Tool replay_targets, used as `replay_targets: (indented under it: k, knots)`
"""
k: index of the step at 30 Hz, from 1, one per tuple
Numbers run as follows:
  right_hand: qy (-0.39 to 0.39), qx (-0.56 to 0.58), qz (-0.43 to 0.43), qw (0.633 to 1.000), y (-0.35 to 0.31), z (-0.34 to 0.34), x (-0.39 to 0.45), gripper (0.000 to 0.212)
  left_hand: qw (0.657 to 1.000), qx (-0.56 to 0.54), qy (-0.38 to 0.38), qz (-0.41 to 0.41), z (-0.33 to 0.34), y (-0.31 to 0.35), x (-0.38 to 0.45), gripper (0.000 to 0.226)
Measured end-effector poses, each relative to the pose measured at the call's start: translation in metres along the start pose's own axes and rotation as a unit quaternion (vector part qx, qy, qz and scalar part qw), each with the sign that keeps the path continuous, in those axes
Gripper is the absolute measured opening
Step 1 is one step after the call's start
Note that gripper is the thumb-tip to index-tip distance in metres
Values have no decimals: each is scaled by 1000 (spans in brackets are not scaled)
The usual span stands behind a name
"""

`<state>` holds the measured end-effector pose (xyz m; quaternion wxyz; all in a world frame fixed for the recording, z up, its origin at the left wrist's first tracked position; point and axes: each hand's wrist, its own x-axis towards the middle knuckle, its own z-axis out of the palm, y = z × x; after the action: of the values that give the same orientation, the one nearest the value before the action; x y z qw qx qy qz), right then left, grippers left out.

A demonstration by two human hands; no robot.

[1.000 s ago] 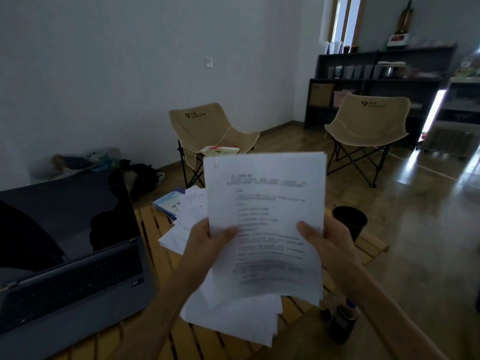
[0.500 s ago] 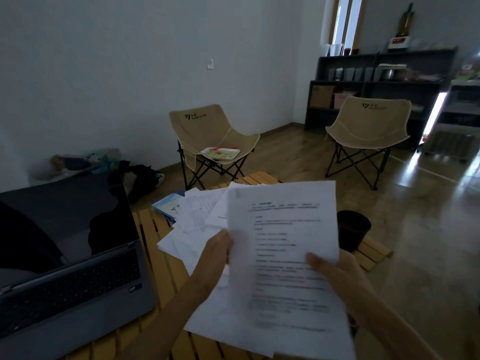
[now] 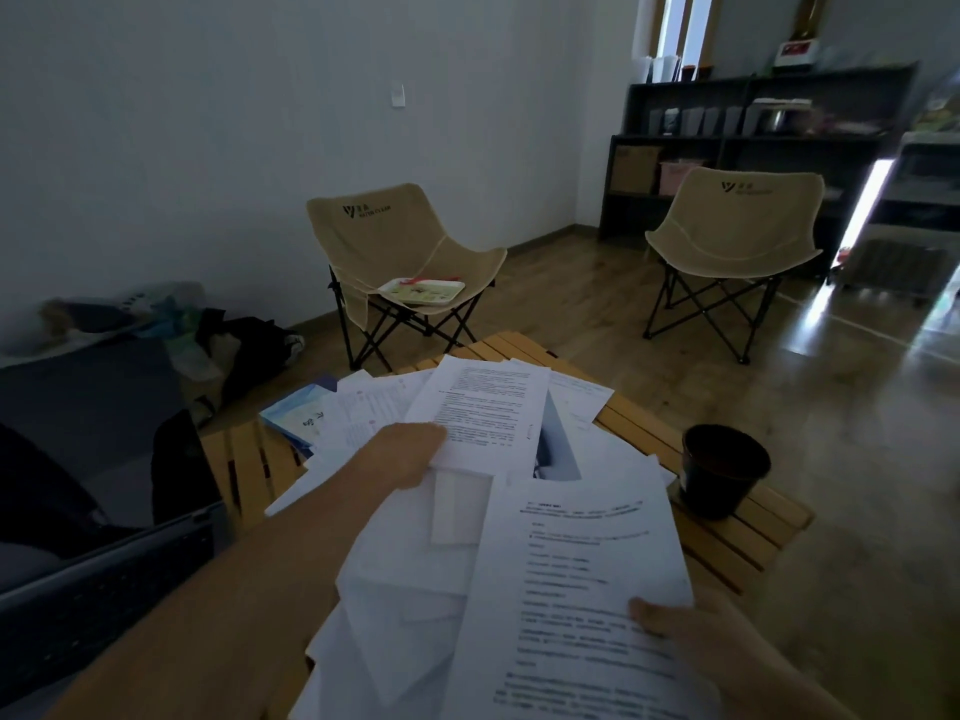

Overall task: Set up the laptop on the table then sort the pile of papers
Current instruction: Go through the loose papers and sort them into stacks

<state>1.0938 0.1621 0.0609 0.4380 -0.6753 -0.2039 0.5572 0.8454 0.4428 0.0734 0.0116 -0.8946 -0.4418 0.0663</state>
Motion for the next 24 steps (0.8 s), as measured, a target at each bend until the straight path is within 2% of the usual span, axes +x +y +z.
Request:
replay_targets:
  k: [1, 3, 6, 9, 12, 13, 17, 18, 20, 22, 24]
  knots:
    - [2, -17, 10, 1000, -1, 3, -2, 18, 1000, 0, 12, 15, 5, -1, -1, 44]
    - [8, -38, 28, 999, -3, 5, -2, 8, 999, 24, 39, 28, 13, -5, -6, 38]
    - [5, -55, 44, 998, -8, 10, -2, 9, 994, 35, 108, 1, 19, -14, -15, 33]
    - [17, -53, 57, 997, -4, 9, -1, 13, 980, 7, 184, -78, 6, -17, -33, 24]
    - [19, -61, 69, 996, 0, 8, -5, 28, 964, -17, 247, -92, -5, -20, -62, 16]
    - [17, -60, 71, 995, 2, 8, -7, 31, 967, -21, 239, -83, -7, -20, -75, 18]
    - [51, -98, 64, 992, 3, 9, -23, 20, 990, -82, 99, -53, 5, -11, -121, 29]
    - [64, -105, 64, 990, 1, 10, -30, 20, 991, -82, 87, -59, 9, -6, -131, 27]
    - [93, -122, 26, 988, 0, 9, -36, 29, 987, -24, 154, -46, 12, 2, -151, 5]
    - [113, -129, -5, 985, -5, 10, -47, 33, 971, -17, 234, -45, 11, 6, -170, 25]
    - [98, -117, -6, 988, -13, 13, -67, 24, 959, -14, 279, -53, 3, 24, -190, 30]
